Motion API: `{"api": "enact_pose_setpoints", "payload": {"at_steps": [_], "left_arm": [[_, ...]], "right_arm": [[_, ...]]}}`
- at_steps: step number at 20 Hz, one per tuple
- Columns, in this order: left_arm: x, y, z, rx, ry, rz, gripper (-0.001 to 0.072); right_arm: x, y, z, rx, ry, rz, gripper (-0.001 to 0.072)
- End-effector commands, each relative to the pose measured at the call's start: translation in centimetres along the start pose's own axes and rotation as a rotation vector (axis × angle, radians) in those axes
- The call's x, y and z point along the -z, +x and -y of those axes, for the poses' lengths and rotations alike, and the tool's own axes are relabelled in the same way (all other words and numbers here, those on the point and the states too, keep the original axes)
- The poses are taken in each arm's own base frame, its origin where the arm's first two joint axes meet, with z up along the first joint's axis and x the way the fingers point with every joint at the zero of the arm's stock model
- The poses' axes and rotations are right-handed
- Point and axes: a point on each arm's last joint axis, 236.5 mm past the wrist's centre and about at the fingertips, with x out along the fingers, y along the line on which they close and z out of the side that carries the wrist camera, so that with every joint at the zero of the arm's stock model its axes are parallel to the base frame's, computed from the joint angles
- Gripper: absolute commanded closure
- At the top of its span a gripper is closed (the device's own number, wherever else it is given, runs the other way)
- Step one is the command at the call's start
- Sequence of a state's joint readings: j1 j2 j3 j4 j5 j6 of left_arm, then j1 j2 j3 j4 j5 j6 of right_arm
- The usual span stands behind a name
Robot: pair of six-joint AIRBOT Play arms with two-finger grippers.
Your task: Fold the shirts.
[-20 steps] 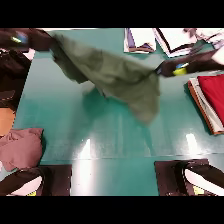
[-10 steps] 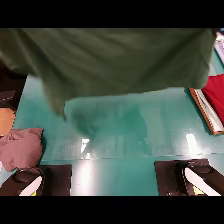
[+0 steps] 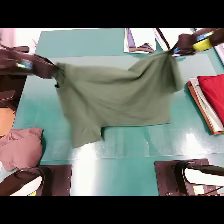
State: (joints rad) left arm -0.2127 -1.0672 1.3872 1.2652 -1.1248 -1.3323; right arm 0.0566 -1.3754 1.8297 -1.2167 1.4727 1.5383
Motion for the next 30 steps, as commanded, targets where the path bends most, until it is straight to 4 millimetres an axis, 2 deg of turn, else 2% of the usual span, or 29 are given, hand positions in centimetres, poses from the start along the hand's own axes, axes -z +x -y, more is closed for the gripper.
{"api": "enact_pose_setpoints", "payload": {"at_steps": [1,3,4,5,6,7,9,12,14,16,18,19,22,27,28,29,30], "left_arm": [[4.2,9.8,-4.6,-0.081,0.002,-0.105,0.0683],[4.4,12.3,-6.4,-0.128,-0.015,-0.099,0.0681],[4.4,12.7,-6.9,-0.139,-0.033,-0.096,0.0626],[4.3,12.5,-7.5,-0.148,-0.065,-0.088,0.0376],[4.3,12.1,-8.3,-0.161,-0.111,-0.090,0.0247],[4.6,11.2,-9.5,-0.175,-0.152,-0.113,0.0247],[6.4,8.7,-12.1,-0.199,-0.233,-0.192,0.0247],[11.3,6.2,-14.1,-0.186,-0.392,-0.313,0.0239],[15.8,6.5,-14.2,-0.158,-0.496,-0.392,0.0241],[20.1,7.7,-13.2,-0.120,-0.566,-0.460,0.0240],[23.2,9.4,-11.3,-0.060,-0.616,-0.485,0.0241],[24.2,10.1,-10.6,-0.042,-0.652,-0.478,0.0241],[25.1,11.9,-9.4,-0.005,-0.727,-0.419,0.0242],[24.6,13.9,-6.4,0.036,-0.636,-0.409,0.0244],[24.0,14.1,-6.4,0.034,-0.641,-0.394,0.0332],[23.2,14.0,-6.6,0.031,-0.638,-0.379,0.0534],[22.0,13.8,-6.9,0.035,-0.627,-0.362,0.0683]], "right_arm": [[0.9,9.7,3.2,0.046,0.038,-0.121,0.0697],[0.4,11.8,4.0,0.048,0.046,-0.131,0.0697],[0.1,12.2,4.1,0.048,0.044,-0.136,0.0688],[-0.4,12.0,4.1,0.048,0.040,-0.133,0.0550],[-1.1,11.5,4.2,0.049,0.038,-0.121,0.0327],[-1.6,10.7,4.3,0.051,0.035,-0.110,0.0305],[-1.7,8.9,3.6,0.031,-0.002,-0.110,0.0305],[0.5,6.8,2.3,-0.038,-0.021,-0.147,0.0305],[3.0,6.3,2.3,-0.043,-0.003,-0.184,0.0305],[5.1,6.4,2.3,-0.045,0.018,-0.203,0.0305],[6.7,6.7,1.9,-0.053,0.032,-0.211,0.0306],[7.3,6.9,1.7,-0.065,0.042,-0.212,0.0306],[7.9,7.3,0.5,-0.119,0.077,-0.193,0.0305],[8.0,7.5,0.0,-0.137,0.086,-0.188,0.0306],[8.2,7.4,0.0,-0.137,0.085,-0.196,0.0306],[8.4,7.4,0.1,-0.135,0.086,-0.207,0.0306],[8.7,7.2,0.5,-0.133,0.094,-0.219,0.0306]]}}
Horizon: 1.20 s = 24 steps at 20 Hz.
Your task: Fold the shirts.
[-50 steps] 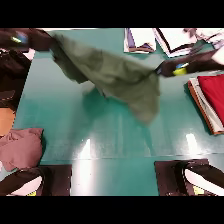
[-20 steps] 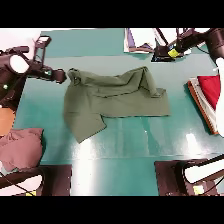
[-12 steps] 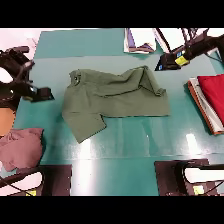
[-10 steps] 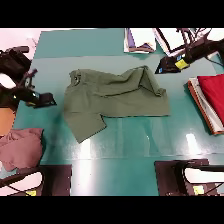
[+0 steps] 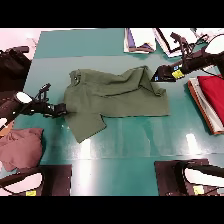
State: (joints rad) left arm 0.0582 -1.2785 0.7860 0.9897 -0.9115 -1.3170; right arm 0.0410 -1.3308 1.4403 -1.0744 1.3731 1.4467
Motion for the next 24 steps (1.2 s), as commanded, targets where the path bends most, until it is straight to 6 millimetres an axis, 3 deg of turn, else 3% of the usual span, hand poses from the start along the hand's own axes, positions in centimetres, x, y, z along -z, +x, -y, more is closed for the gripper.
{"api": "enact_pose_setpoints", "payload": {"at_steps": [1,3,6,9,11,13,16,21,22,24], "left_arm": [[-2.4,-1.1,1.9,0.026,0.032,0.058,0.0684],[-3.9,-2.6,3.3,0.046,0.068,0.075,0.0684],[-5.8,-4.5,4.9,0.065,0.123,0.104,0.0684],[-6.2,-4.9,5.3,0.069,0.130,0.115,0.0684],[-6.2,-5.0,5.3,0.069,0.130,0.116,0.0684],[-6.3,-4.9,5.3,0.069,0.130,0.116,0.0684],[-6.2,-4.9,5.3,0.069,0.131,0.116,0.0684],[-6.1,-4.9,5.3,0.070,0.131,0.112,0.0684],[-6.2,-4.9,5.3,0.070,0.131,0.112,0.0684],[-6.2,-4.9,5.3,0.070,0.131,0.113,0.0684]], "right_arm": [[0.9,-0.2,0.7,-0.002,0.024,-0.029,0.0306],[2.2,-0.1,2.4,0.008,0.076,-0.047,0.0306],[6.6,0.4,7.1,0.040,0.234,-0.091,0.0306],[10.7,0.5,12.8,0.073,0.450,-0.075,0.0302],[13.5,0.9,15.9,0.077,0.589,-0.083,0.0239],[15.6,2.0,17.7,0.074,0.690,-0.092,0.0241],[17.4,4.8,17.9,0.041,0.724,-0.144,0.0244],[13.9,9.0,15.5,-0.051,0.676,-0.098,0.0267],[13.4,9.5,15.1,-0.047,0.650,-0.102,0.0293],[12.1,10.1,14.1,-0.048,0.590,-0.105,0.0447]]}}
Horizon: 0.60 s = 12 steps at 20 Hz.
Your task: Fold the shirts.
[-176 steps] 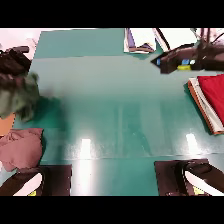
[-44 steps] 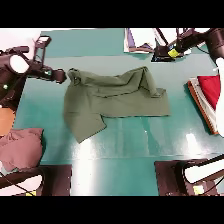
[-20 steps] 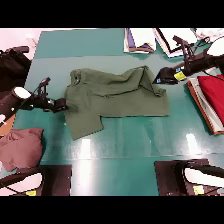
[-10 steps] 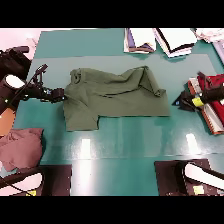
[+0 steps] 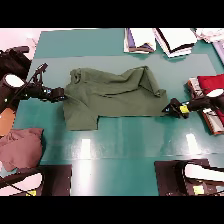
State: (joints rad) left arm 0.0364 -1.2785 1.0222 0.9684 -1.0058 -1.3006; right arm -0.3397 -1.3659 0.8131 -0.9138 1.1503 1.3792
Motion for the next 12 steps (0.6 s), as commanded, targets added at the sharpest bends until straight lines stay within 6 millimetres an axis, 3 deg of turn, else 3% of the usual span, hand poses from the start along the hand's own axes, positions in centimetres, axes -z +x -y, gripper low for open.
{"api": "enact_pose_setpoints", "payload": {"at_steps": [1,2,3,5,6,7,9,10,12], "left_arm": [[-0.1,0.0,0.0,0.000,0.001,0.001,0.0685],[-0.3,-0.3,0.2,0.001,0.006,0.008,0.0686],[-1.0,-1.1,0.6,0.001,0.018,0.038,0.0685],[-3.8,-5.1,2.4,-0.019,0.091,0.165,0.0686],[-5.7,-8.5,3.8,-0.036,0.152,0.255,0.0686],[-7.2,-12.3,5.6,-0.051,0.212,0.349,0.0685],[-9.6,-21.9,10.4,-0.063,0.334,0.583,0.0685],[-9.9,-27.1,13.0,-0.067,0.392,0.709,0.0685],[-8.8,-37.8,18.4,-0.056,0.496,0.969,0.0685]], "right_arm": [[-1.4,1.2,-2.8,-0.010,-0.103,0.021,0.0612],[-1.7,1.0,-4.0,-0.014,-0.149,0.027,0.0696],[-2.1,0.2,-5.6,-0.019,-0.212,0.042,0.0696],[-3.4,-3.5,-9.6,-0.044,-0.355,0.130,0.0697],[-4.3,-6.4,-12.0,-0.059,-0.414,0.208,0.0697],[-5.1,-10.2,-14.9,-0.075,-0.484,0.312,0.0697],[-5.2,-19.3,-20.5,-0.106,-0.618,0.544,0.0697],[-4.5,-24.0,-22.9,-0.117,-0.678,0.663,0.0697],[-1.4,-33.8,-26.9,-0.127,-0.788,0.906,0.0697]]}}
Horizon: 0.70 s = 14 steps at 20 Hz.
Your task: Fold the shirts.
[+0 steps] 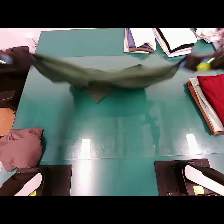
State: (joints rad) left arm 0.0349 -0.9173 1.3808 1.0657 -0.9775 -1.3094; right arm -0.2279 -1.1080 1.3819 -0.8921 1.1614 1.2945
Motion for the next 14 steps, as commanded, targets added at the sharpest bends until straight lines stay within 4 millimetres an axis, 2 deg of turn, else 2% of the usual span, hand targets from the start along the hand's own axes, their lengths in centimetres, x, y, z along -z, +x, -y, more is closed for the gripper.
{"api": "enact_pose_setpoints", "payload": {"at_steps": [1,2,4,6,8,9,10,11,12,14], "left_arm": [[-11.7,-15.5,6.2,-0.027,0.180,0.443,0.0685],[-13.5,-19.8,8.0,-0.025,0.216,0.549,0.0685],[-15.8,-27.2,11.1,-0.011,0.242,0.722,0.0685],[-16.6,-32.0,12.9,-0.005,0.249,0.823,0.0686],[-17.2,-34.8,14.1,0.005,0.258,0.882,0.0687],[-17.3,-35.3,14.1,0.000,0.259,0.892,0.0687],[-17.3,-35.0,13.5,-0.019,0.242,0.881,0.0686],[-17.0,-33.5,12.4,-0.045,0.220,0.831,0.0687],[-16.4,-31.2,11.1,-0.070,0.196,0.749,0.0686],[-13.8,-24.2,8.1,-0.098,0.162,0.493,0.0686]], "right_arm": [[-8.7,-13.9,-7.7,0.037,-0.231,0.376,0.0696],[-9.8,-17.8,-9.4,0.062,-0.278,0.466,0.0697],[-10.8,-23.8,-11.9,0.120,-0.347,0.603,0.0697],[-10.7,-27.5,-13.4,0.179,-0.391,0.668,0.0698],[-10.5,-29.3,-13.8,0.223,-0.397,0.679,0.0697],[-10.5,-29.7,-13.9,0.233,-0.392,0.673,0.0698],[-10.5,-29.8,-13.8,0.238,-0.387,0.661,0.0698],[-10.6,-29.3,-13.6,0.228,-0.382,0.641,0.0698],[-10.7,-28.2,-13.1,0.210,-0.373,0.608,0.0698],[-10.3,-24.8,-11.6,0.155,-0.332,0.517,0.0698]]}}
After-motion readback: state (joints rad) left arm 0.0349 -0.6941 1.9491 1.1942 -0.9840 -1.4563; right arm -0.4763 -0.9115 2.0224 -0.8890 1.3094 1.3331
